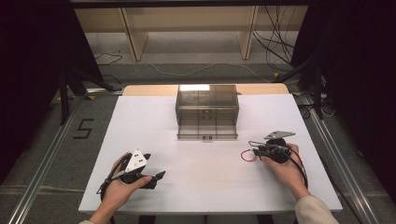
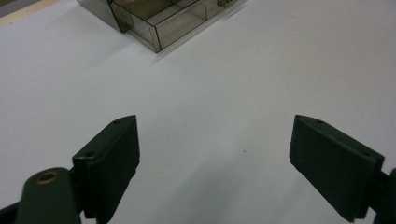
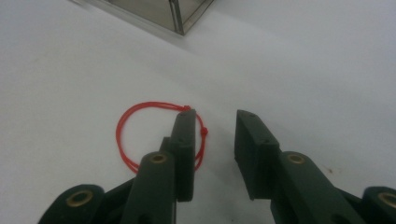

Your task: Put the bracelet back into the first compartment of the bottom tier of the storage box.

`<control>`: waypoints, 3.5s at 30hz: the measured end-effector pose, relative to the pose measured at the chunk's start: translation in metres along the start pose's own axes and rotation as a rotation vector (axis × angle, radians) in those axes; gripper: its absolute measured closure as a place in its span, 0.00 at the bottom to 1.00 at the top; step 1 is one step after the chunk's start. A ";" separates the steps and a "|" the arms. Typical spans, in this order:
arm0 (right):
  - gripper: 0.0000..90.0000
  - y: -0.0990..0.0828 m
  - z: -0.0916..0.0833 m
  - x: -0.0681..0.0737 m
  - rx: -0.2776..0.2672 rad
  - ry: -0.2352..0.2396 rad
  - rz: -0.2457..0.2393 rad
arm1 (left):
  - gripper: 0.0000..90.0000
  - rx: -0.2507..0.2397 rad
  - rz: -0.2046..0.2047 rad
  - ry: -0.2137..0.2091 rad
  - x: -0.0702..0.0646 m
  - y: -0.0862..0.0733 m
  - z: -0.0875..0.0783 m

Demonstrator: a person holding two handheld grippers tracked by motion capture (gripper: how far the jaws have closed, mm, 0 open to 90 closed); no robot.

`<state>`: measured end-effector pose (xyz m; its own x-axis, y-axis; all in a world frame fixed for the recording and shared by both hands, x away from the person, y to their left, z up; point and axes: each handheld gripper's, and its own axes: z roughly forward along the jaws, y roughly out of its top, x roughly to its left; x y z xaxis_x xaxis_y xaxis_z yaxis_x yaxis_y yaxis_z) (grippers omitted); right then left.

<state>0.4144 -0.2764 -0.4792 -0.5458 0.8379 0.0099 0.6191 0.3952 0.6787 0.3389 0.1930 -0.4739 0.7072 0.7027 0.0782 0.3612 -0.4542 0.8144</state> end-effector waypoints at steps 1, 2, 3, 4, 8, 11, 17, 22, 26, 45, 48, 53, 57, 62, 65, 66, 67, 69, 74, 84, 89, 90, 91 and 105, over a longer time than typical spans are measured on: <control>0.79 0.000 0.001 0.000 0.005 -0.002 0.000 | 0.18 0.001 0.000 0.000 0.000 0.000 0.000; 0.80 0.001 0.002 0.000 0.007 -0.003 0.001 | 0.18 0.002 0.000 0.000 0.000 0.000 0.000; 0.82 0.001 0.002 0.000 0.010 -0.004 -0.002 | 0.18 0.002 0.000 0.000 0.000 0.000 0.000; 0.83 0.001 0.003 0.000 0.011 -0.001 -0.002 | 0.18 0.000 -0.001 0.000 0.000 0.000 0.000; 0.85 0.002 0.005 0.002 0.027 -0.006 -0.010 | 0.18 0.001 -0.003 0.000 0.000 0.000 0.000; 0.87 0.004 0.006 0.004 0.033 -0.015 -0.008 | 0.18 0.002 -0.005 -0.002 0.000 -0.001 0.001; 0.93 0.006 0.008 0.008 0.037 -0.031 -0.017 | 0.18 0.002 -0.005 0.000 0.000 0.000 0.001; 0.98 0.006 0.008 0.011 0.037 -0.039 -0.019 | 0.18 0.000 -0.004 0.000 0.000 0.000 0.001; 1.00 0.006 0.008 0.012 0.031 -0.033 -0.011 | 0.18 -0.001 -0.005 0.001 0.000 0.000 0.001; 1.00 0.008 0.000 0.010 -0.016 -0.022 0.031 | 0.18 -0.005 -0.006 0.006 0.001 0.000 0.000; 1.00 0.009 -0.002 0.010 -0.027 -0.022 0.035 | 0.18 -0.004 -0.005 0.006 0.001 0.000 0.000; 1.00 0.010 -0.004 0.010 -0.041 -0.019 0.045 | 0.18 -0.006 -0.006 0.006 0.000 0.000 0.000; 1.00 0.010 -0.006 0.009 -0.054 -0.017 0.057 | 0.18 -0.008 -0.006 0.007 0.001 0.000 0.000; 1.00 0.011 -0.008 0.009 -0.064 -0.019 0.064 | 0.18 -0.009 -0.006 0.009 0.000 0.000 0.000; 1.00 0.012 -0.010 0.009 -0.071 -0.018 0.064 | 0.18 -0.009 -0.006 0.009 0.000 0.000 0.000; 1.00 0.012 -0.010 0.009 -0.074 -0.015 0.065 | 0.18 -0.009 -0.006 0.009 0.000 0.000 0.000; 1.00 0.012 -0.010 0.009 -0.074 -0.015 0.065 | 0.18 -0.009 -0.006 0.009 0.000 0.000 0.000; 1.00 0.013 -0.011 0.009 -0.080 -0.015 0.065 | 0.18 -0.011 -0.006 0.010 0.000 0.000 0.000; 1.00 0.015 -0.014 0.009 -0.098 -0.016 0.073 | 0.18 -0.011 -0.006 0.010 0.000 0.000 0.000; 1.00 0.019 -0.019 0.009 -0.123 -0.017 0.080 | 0.18 -0.012 -0.006 0.010 0.000 0.000 0.000; 1.00 0.021 -0.020 0.011 -0.131 -0.017 0.078 | 0.18 -0.013 -0.006 0.011 0.000 0.000 0.000; 1.00 0.022 -0.020 0.012 -0.136 -0.017 0.076 | 0.18 -0.013 -0.006 0.012 0.000 0.000 0.000; 1.00 0.023 -0.020 0.012 -0.137 -0.017 0.075 | 0.18 -0.013 -0.006 0.012 0.000 0.000 0.000; 1.00 0.029 -0.021 0.014 -0.153 -0.018 0.075 | 0.18 -0.015 -0.006 0.013 0.000 0.000 0.000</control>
<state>0.4122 -0.2612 -0.4440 -0.4904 0.8699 0.0528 0.5638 0.2704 0.7804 0.3387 0.1931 -0.4733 0.6971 0.7124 0.0810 0.3560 -0.4419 0.8234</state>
